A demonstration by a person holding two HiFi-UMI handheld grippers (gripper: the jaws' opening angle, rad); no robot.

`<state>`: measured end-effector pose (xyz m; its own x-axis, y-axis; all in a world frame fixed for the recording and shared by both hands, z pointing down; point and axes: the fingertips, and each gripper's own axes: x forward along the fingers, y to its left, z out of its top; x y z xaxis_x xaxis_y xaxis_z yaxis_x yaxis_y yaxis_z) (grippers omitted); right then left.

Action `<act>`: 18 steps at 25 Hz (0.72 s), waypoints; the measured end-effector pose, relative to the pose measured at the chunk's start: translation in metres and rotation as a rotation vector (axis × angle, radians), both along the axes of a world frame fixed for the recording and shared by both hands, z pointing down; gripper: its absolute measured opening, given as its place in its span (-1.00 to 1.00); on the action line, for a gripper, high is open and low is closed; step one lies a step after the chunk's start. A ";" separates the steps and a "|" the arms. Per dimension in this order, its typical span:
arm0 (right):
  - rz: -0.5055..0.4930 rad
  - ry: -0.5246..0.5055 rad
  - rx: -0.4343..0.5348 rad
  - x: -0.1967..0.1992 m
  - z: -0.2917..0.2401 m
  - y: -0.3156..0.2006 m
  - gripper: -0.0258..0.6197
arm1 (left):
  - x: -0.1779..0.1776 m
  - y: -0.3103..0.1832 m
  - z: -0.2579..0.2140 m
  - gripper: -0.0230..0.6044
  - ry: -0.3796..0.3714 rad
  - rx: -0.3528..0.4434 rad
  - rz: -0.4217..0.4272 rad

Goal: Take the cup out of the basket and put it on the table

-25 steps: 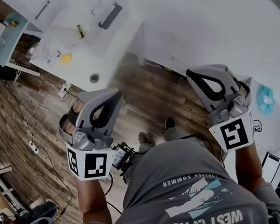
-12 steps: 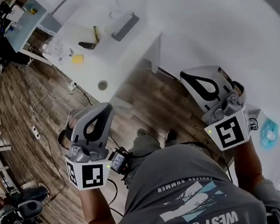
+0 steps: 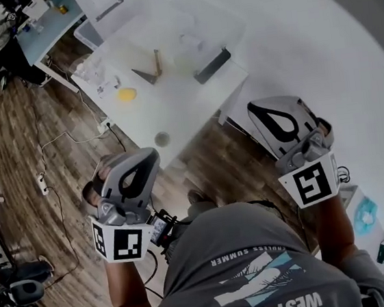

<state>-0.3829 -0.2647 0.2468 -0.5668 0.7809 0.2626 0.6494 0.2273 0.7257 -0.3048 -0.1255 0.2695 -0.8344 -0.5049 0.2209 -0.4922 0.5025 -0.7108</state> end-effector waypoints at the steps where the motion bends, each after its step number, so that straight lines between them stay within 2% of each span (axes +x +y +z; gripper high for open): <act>1: 0.000 -0.011 -0.003 -0.007 -0.005 0.007 -0.89 | -0.004 0.006 -0.002 -0.84 -0.006 0.001 0.005; 5: 0.007 -0.012 0.006 -0.039 -0.007 0.034 -0.89 | -0.019 0.029 -0.004 -0.84 -0.017 -0.024 0.003; 8: -0.019 -0.017 0.014 -0.059 -0.009 0.050 -0.89 | -0.019 0.045 -0.003 -0.84 -0.006 0.005 -0.030; 13: -0.053 -0.010 0.052 -0.121 -0.006 0.072 -0.89 | -0.038 0.065 0.006 -0.84 0.024 0.004 -0.120; 18: -0.138 0.022 0.083 -0.196 0.008 0.108 -0.89 | -0.061 0.084 0.011 -0.84 0.059 -0.001 -0.262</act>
<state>-0.5785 -0.1569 0.2548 -0.4494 0.8257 0.3410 0.6864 0.0748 0.7233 -0.3655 -0.0418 0.2804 -0.9221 -0.2731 0.2740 -0.3865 0.6173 -0.6853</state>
